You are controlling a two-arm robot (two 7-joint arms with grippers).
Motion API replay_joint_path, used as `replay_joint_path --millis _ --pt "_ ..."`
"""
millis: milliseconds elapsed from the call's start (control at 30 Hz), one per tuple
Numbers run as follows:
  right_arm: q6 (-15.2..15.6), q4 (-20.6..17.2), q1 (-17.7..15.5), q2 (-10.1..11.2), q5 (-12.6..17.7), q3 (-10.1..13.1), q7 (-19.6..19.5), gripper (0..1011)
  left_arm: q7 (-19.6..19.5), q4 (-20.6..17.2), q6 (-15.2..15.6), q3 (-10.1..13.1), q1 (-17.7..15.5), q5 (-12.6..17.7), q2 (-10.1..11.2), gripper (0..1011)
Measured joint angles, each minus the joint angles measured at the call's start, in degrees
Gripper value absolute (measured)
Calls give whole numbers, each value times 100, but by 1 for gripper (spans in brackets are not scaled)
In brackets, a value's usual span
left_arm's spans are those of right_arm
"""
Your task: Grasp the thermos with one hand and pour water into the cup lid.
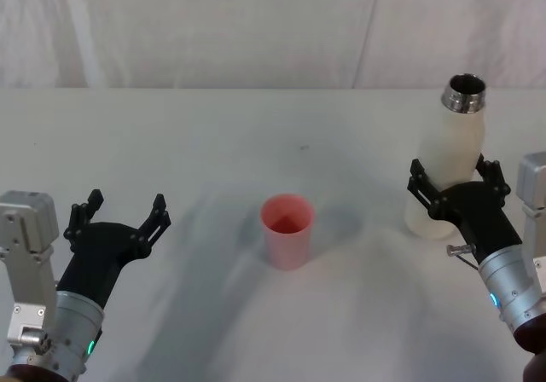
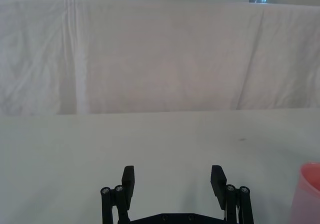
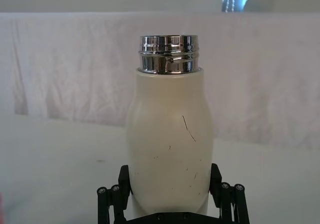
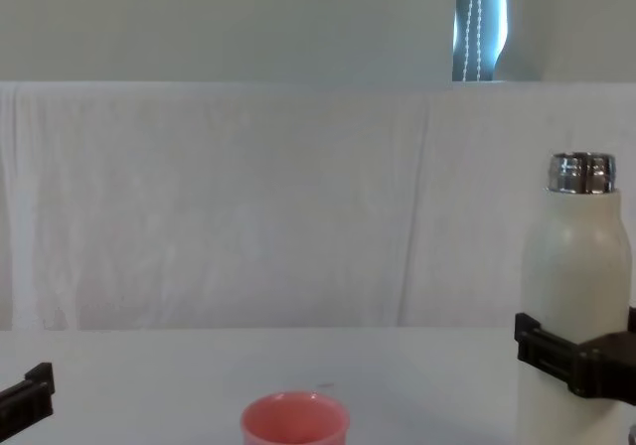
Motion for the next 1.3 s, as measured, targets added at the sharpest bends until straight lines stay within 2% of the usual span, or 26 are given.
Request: replay_joint_path --millis 467,667,767,900,933,1000,1300 --pt "35 -189 73 103 -32 -88 71 951 0 0 0 0 0 0 0 1001" --pt "122 -273 150 243 -195 -213 131 951 0 0 0 0 0 0 0 1001" --pt "133 -297 180 315 -341 -265 133 951 0 0 0 0 0 0 0 1001" --pt "-40 -346 213 461 -704 -386 80 951 0 0 0 0 0 0 0 1001" --pt "-40 -346 213 461 -704 -386 80 951 0 0 0 0 0 0 0 1001" --pt "-157 -387 233 552 -959 -462 46 951 0 0 0 0 0 0 0 1001" --pt "-312 -465 306 738 -1466 -644 32 951 0 0 0 0 0 0 0 1001"
